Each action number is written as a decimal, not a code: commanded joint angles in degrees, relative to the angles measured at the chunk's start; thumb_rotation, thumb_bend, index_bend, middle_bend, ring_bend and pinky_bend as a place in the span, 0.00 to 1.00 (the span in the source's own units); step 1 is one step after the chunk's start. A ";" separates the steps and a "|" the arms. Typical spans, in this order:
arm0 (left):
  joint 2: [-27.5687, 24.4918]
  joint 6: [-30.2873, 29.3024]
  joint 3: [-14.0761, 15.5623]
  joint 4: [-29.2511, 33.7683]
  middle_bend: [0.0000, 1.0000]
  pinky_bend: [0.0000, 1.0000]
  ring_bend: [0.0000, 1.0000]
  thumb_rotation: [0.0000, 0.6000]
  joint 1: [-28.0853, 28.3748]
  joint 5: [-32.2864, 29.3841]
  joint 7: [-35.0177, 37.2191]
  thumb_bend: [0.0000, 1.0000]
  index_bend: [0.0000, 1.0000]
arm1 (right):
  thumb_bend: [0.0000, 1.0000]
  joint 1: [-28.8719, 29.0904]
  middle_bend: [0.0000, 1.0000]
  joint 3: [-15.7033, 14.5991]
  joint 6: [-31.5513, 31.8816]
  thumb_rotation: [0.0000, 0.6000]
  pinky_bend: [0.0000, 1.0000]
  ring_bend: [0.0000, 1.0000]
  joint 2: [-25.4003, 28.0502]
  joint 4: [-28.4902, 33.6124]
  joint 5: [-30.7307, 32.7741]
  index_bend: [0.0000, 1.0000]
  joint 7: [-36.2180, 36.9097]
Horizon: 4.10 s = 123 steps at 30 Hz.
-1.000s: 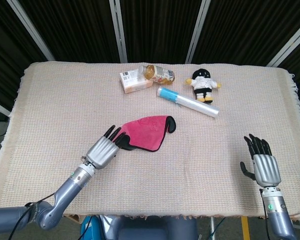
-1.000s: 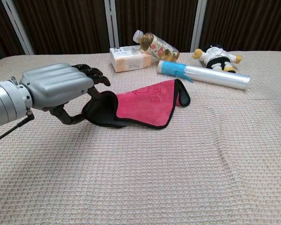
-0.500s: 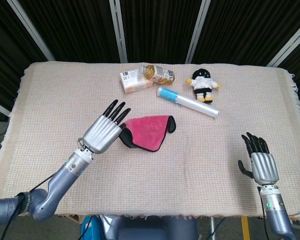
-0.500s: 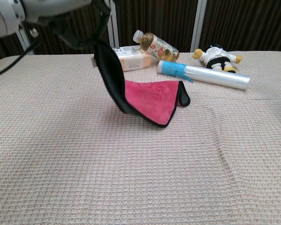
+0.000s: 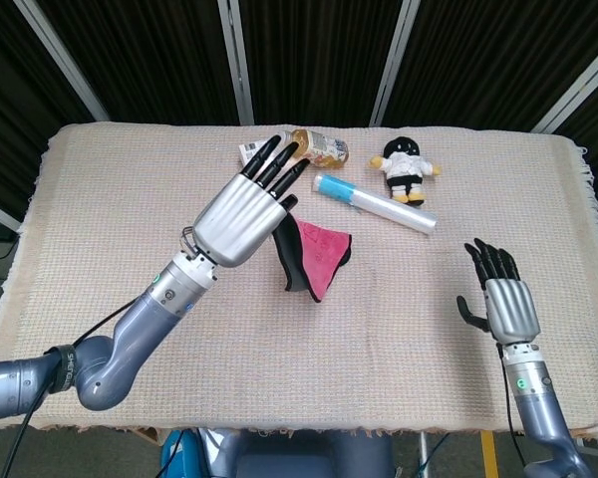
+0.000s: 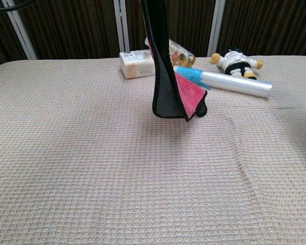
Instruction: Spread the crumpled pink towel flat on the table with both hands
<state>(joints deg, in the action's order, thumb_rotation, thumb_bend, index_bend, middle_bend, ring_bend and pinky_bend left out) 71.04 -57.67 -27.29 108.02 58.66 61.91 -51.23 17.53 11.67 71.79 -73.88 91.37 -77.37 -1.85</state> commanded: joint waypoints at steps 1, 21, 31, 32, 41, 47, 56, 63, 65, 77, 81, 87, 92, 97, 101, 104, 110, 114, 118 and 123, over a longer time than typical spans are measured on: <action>0.34 0.54 -1.11 -2.23 0.13 0.00 0.00 1.00 2.44 -2.50 -0.58 0.44 0.64 | 0.41 1.64 0.00 1.57 -1.36 1.00 0.00 0.00 1.06 2.28 1.42 0.00 -1.61; -7.18 -1.88 -5.46 -3.39 0.15 0.00 0.00 1.00 11.60 -15.00 -7.95 0.44 0.65 | 0.41 5.85 0.00 4.52 -6.46 1.00 0.00 0.00 1.49 1.66 7.86 0.00 -1.00; -8.69 -1.38 -3.96 -4.78 0.16 0.00 0.00 1.00 12.82 -15.27 -5.04 0.47 0.67 | 0.41 6.87 0.00 4.25 -7.73 1.00 0.00 0.00 0.85 -0.39 8.58 0.00 0.57; -8.50 -1.28 -3.52 -4.97 0.16 0.00 0.00 1.00 13.12 -15.72 -5.33 0.47 0.67 | 0.41 6.97 0.00 4.22 -7.84 1.00 0.00 0.00 0.72 -0.65 8.68 0.00 0.64; -1.61 -1.65 0.29 -10.15 0.17 0.00 0.00 1.00 18.57 -19.90 -8.33 0.48 0.68 | 0.41 8.34 0.00 4.88 -9.24 1.00 0.00 0.00 0.04 -1.56 10.15 0.00 1.94; 4.95 -1.52 2.17 -14.55 0.17 0.00 0.00 1.00 21.96 -18.07 -7.10 0.48 0.68 | 0.41 9.29 0.00 5.71 -11.67 1.00 0.00 0.00 1.07 0.34 11.42 0.00 4.71; 11.68 -2.69 3.85 -21.23 0.16 0.00 0.00 1.00 24.01 -10.59 -1.41 0.48 0.67 | 0.41 8.87 0.00 5.42 -14.19 1.00 0.00 0.00 3.37 3.59 12.75 0.00 9.16; 15.03 -3.83 1.99 -25.61 0.16 0.00 0.00 1.00 26.09 -8.47 1.86 0.48 0.67 | 0.41 9.09 0.00 5.15 -15.35 1.00 0.00 0.00 3.78 6.90 13.22 0.00 11.17; 15.59 -4.20 1.44 -26.03 0.16 0.00 0.00 1.00 26.64 -7.59 2.77 0.48 0.67 | 0.41 9.21 0.00 4.97 -15.38 1.00 0.00 0.00 3.72 7.58 13.29 0.00 10.93; 14.71 -6.63 3.43 -26.78 0.16 0.00 0.00 1.00 24.25 2.32 12.28 0.48 0.68 | 0.41 8.72 0.00 3.98 -13.54 1.00 0.00 0.00 4.17 9.71 13.08 0.00 9.82; 14.15 -6.75 5.32 -27.78 0.16 0.00 0.00 1.00 21.73 2.32 13.55 0.48 0.68 | 0.41 8.93 0.00 3.35 -13.61 1.00 0.00 0.00 3.64 9.95 13.28 0.00 9.04; 14.26 -6.59 6.89 -29.97 0.16 0.00 0.00 1.00 19.11 1.98 15.61 0.48 0.68 | 0.41 9.46 0.00 2.57 -13.02 1.00 0.00 0.00 2.03 10.48 13.81 0.00 6.70; 14.80 -5.93 7.58 -31.33 0.16 0.00 0.00 1.00 18.46 2.61 16.90 0.48 0.68 | 0.41 9.76 0.00 1.97 -12.63 1.00 0.00 0.00 0.74 10.72 14.34 0.00 5.13; 16.03 -5.20 7.04 -31.99 0.16 0.00 0.00 1.00 19.20 3.05 16.98 0.48 0.68 | 0.41 10.05 0.00 1.65 -12.18 1.00 0.00 0.00 -0.56 10.67 14.74 0.00 4.12; 17.21 -4.61 6.12 -32.01 0.17 0.00 0.00 1.00 20.37 2.75 15.91 0.48 0.68 | 0.41 10.37 0.00 1.73 -11.97 1.00 0.00 0.00 -1.12 10.87 14.91 0.00 3.61; 18.23 -4.26 5.01 -31.76 0.17 0.00 0.00 1.00 21.65 2.03 14.44 0.48 0.68 | 0.41 10.49 0.00 1.74 -11.93 1.00 0.00 0.00 -1.29 10.98 15.13 0.00 3.43; 21.24 -3.91 2.14 -31.82 0.17 0.00 0.00 1.00 25.56 -1.07 8.21 0.48 0.68 | 0.41 10.22 0.00 1.99 -12.06 1.00 0.00 0.00 -0.70 10.59 15.62 0.00 4.73; 23.83 -4.19 0.81 -32.74 0.17 0.00 0.00 1.00 27.65 -4.15 4.05 0.48 0.68 | 0.41 9.81 0.00 2.05 -12.01 1.00 0.00 0.00 0.01 10.61 15.36 0.00 5.96; 27.00 -4.44 -0.78 -34.12 0.17 0.00 0.00 1.00 30.32 -6.98 0.96 0.48 0.68 | 0.41 9.46 0.00 2.28 -11.89 1.00 0.00 0.00 0.77 10.86 15.29 0.00 7.05; 30.04 -4.95 -2.27 -36.91 0.17 0.00 0.00 1.00 33.28 -9.09 -1.91 0.48 0.68 | 0.41 9.18 0.00 2.53 -11.49 1.00 0.00 0.00 1.19 11.46 15.48 0.00 7.67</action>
<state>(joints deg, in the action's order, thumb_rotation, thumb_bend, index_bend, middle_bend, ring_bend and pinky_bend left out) 100.30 -62.40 -28.97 71.84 91.19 53.55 -52.45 26.72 14.18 60.29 -72.72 102.79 -61.91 5.78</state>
